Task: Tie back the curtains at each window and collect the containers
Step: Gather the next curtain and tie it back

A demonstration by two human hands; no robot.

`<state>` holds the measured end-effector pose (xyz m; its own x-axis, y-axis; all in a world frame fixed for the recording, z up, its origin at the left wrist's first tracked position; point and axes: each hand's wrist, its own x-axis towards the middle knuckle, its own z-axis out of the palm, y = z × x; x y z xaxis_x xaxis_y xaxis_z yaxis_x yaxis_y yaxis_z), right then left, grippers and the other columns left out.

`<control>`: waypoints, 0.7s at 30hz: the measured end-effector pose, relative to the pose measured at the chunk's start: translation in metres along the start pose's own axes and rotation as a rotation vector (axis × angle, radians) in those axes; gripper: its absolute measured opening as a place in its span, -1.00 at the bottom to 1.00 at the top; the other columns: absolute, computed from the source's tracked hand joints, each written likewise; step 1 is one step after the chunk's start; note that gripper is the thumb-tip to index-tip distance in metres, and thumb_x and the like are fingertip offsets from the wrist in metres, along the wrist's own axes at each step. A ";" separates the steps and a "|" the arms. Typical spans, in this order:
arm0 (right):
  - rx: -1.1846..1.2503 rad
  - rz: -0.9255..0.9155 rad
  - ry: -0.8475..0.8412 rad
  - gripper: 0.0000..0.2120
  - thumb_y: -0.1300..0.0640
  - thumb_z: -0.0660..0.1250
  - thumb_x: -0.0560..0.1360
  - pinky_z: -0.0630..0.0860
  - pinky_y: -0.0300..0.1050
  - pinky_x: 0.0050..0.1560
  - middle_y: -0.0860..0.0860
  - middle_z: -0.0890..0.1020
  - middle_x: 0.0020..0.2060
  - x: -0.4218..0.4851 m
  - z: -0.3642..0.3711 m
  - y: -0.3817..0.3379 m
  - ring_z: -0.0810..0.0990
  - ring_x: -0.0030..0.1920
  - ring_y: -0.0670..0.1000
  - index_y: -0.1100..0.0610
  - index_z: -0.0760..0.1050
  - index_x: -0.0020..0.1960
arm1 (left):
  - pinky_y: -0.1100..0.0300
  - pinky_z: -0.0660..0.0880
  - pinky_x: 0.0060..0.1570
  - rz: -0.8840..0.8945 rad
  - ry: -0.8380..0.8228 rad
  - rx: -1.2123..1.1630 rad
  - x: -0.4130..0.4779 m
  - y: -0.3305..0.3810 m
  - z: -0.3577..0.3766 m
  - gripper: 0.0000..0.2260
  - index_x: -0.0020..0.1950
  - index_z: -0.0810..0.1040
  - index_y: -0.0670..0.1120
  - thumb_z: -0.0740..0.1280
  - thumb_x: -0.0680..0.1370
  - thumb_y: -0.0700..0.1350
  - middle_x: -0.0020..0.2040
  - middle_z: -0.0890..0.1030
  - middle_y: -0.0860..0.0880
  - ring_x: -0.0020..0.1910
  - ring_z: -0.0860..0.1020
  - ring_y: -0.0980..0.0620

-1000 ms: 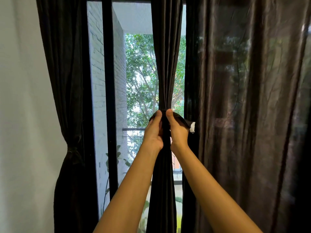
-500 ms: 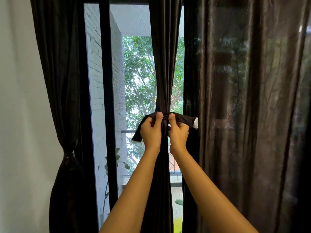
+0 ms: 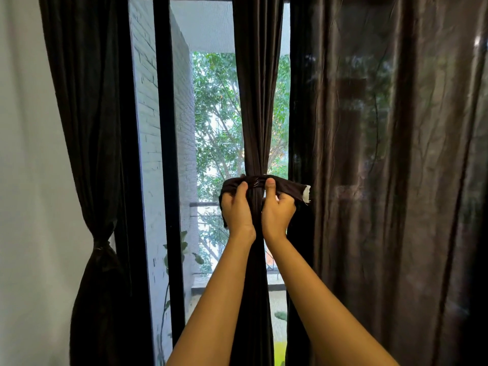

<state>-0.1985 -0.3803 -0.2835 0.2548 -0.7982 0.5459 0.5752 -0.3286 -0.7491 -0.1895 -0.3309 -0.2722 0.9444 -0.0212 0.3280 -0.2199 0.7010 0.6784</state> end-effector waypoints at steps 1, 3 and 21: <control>-0.021 0.010 -0.003 -0.67 -0.02 0.27 0.56 0.39 -0.19 -0.24 -0.06 0.51 -0.44 0.001 0.000 0.000 0.49 -0.36 -0.09 0.16 0.51 -0.29 | 0.28 0.46 -0.31 0.046 -0.001 0.104 0.000 -0.002 -0.001 -0.89 -0.18 0.50 -0.04 0.30 0.55 -0.15 -0.21 0.59 0.00 -0.25 0.56 0.07; -0.065 0.017 -0.009 -0.63 -0.03 0.25 0.57 0.36 -0.24 -0.28 -0.05 0.51 -0.45 0.001 0.000 0.001 0.49 -0.37 -0.07 0.24 0.56 -0.23 | 0.28 0.41 -0.33 0.143 -0.019 0.322 0.000 -0.004 -0.003 -0.82 -0.22 0.43 -0.03 0.24 0.59 -0.08 -0.28 0.53 0.02 -0.32 0.50 0.10; -0.198 0.013 -0.075 -0.57 0.00 0.23 0.59 0.27 -0.15 -0.29 0.08 0.51 -0.44 0.010 0.005 -0.002 0.51 -0.29 0.10 0.19 0.41 -0.40 | 0.07 0.31 -0.08 0.404 -0.017 0.801 -0.006 0.001 0.003 -0.65 0.07 0.45 -0.40 0.07 0.66 -0.12 0.03 0.54 -0.38 0.05 0.50 -0.29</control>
<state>-0.1930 -0.3850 -0.2748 0.3226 -0.7657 0.5564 0.4091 -0.4173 -0.8115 -0.1956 -0.3322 -0.2715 0.7555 0.1049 0.6467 -0.6454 -0.0502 0.7622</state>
